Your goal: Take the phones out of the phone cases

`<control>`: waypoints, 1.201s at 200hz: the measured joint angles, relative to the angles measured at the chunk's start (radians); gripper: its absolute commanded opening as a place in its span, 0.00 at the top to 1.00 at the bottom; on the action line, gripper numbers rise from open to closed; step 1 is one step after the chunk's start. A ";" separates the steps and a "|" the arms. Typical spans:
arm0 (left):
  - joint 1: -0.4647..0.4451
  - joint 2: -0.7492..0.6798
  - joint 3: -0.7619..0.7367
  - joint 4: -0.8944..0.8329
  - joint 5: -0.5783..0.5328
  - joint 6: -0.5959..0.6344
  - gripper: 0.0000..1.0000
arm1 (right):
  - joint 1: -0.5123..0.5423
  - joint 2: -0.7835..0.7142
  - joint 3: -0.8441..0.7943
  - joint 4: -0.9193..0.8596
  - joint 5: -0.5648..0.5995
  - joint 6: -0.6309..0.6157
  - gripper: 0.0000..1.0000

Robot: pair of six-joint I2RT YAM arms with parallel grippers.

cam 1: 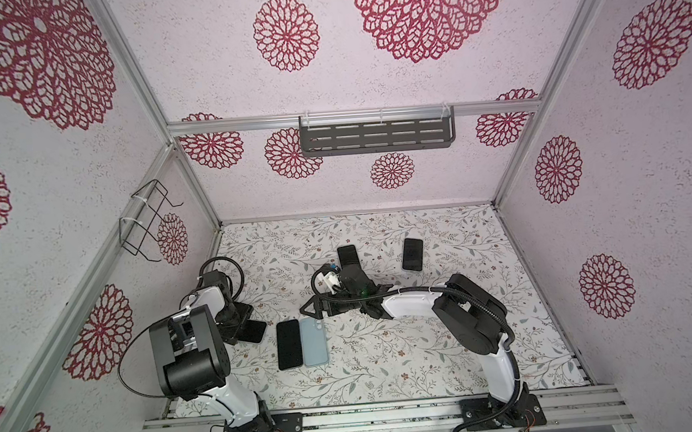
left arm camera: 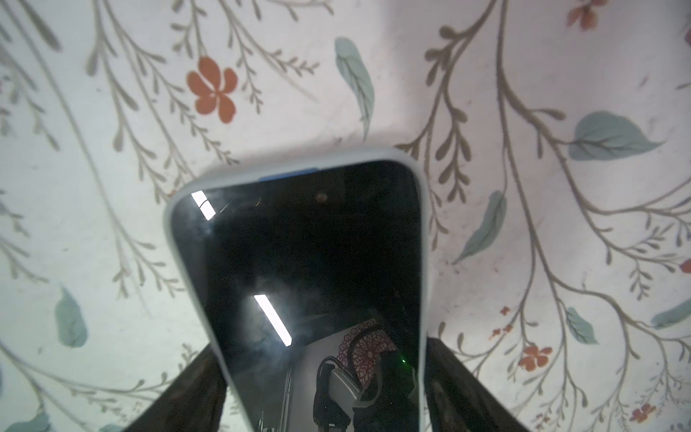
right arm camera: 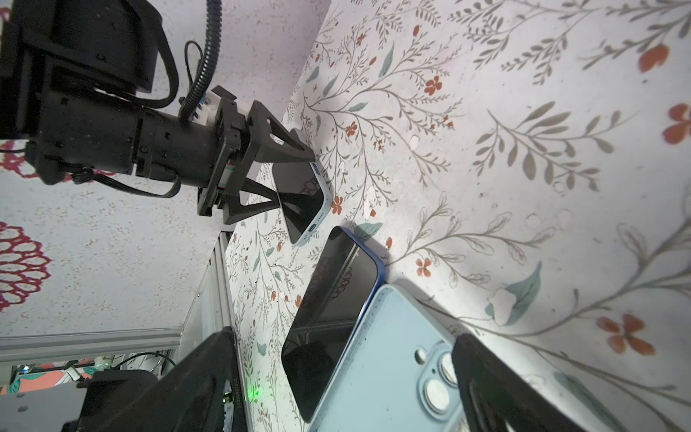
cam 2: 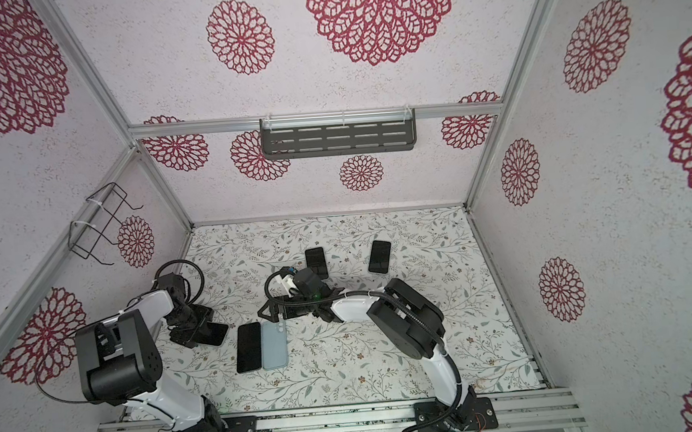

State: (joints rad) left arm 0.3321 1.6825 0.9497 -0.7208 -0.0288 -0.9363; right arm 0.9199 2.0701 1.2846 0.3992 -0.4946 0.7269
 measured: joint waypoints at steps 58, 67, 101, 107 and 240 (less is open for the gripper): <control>0.000 -0.031 -0.037 0.044 0.008 0.006 0.40 | 0.010 0.000 0.032 0.000 -0.004 0.010 0.04; 0.000 -0.042 -0.049 0.057 0.014 0.012 0.41 | 0.014 0.000 0.038 0.000 -0.004 0.010 0.04; 0.007 -0.072 -0.080 0.094 0.073 0.031 0.43 | 0.041 0.009 0.076 -0.004 -0.006 0.011 0.04; 0.006 -0.075 -0.082 0.100 0.088 0.030 0.44 | 0.047 0.016 0.088 -0.004 -0.007 0.014 0.04; 0.018 -0.065 -0.054 0.089 0.195 0.057 0.01 | 0.085 0.118 0.181 -0.032 -0.011 0.032 0.04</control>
State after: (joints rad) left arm 0.3500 1.6173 0.8959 -0.6323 0.1661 -0.8795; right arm 1.0054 2.1883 1.4658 0.3676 -0.5060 0.7593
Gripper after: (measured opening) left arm 0.957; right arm 0.959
